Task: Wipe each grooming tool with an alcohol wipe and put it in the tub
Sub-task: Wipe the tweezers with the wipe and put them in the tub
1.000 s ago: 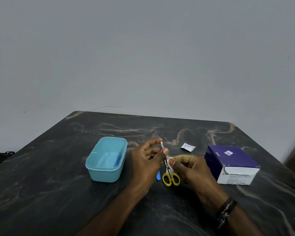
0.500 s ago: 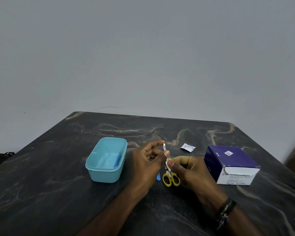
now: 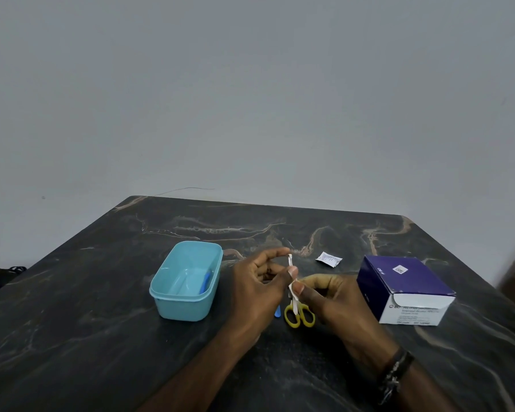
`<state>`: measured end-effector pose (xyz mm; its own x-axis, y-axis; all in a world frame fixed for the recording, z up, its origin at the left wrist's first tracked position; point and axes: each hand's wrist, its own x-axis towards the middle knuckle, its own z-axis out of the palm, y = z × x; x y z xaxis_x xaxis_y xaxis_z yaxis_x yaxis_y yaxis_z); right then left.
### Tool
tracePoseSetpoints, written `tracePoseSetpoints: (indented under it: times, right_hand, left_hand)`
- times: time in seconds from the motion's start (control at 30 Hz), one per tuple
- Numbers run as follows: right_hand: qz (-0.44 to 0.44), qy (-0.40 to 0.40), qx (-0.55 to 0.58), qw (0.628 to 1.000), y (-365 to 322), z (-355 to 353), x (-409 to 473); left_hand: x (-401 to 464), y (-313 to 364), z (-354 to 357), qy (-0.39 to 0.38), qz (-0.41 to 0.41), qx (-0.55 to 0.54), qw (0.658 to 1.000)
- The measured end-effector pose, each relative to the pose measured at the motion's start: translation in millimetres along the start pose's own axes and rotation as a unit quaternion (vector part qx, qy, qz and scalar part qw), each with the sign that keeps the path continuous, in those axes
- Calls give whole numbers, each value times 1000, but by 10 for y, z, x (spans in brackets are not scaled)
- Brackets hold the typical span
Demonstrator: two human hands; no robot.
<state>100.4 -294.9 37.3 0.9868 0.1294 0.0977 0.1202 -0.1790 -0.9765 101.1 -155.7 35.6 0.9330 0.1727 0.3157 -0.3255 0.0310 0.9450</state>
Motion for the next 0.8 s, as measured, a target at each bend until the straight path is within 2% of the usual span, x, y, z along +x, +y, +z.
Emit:
tracePoseSetpoints:
  times: [0.2,0.4,0.57,0.8]
  right_hand:
    - [-1,-68,-65,996,1,22,-21]
    - [-19,1,-31,999,-10,11,-3]
    - [-19,7,-34,999,32,17,-4]
    - [-24,-88,-75,993,40,39,-22]
  left_hand:
    - [53,-71,-41,39,-6,-2,999]
    - [6,-48,18,28,-1,1,1000]
    - [-11,-64,16,44,3,11,999]
    - [27,-93,-26,101,-21,15,995]
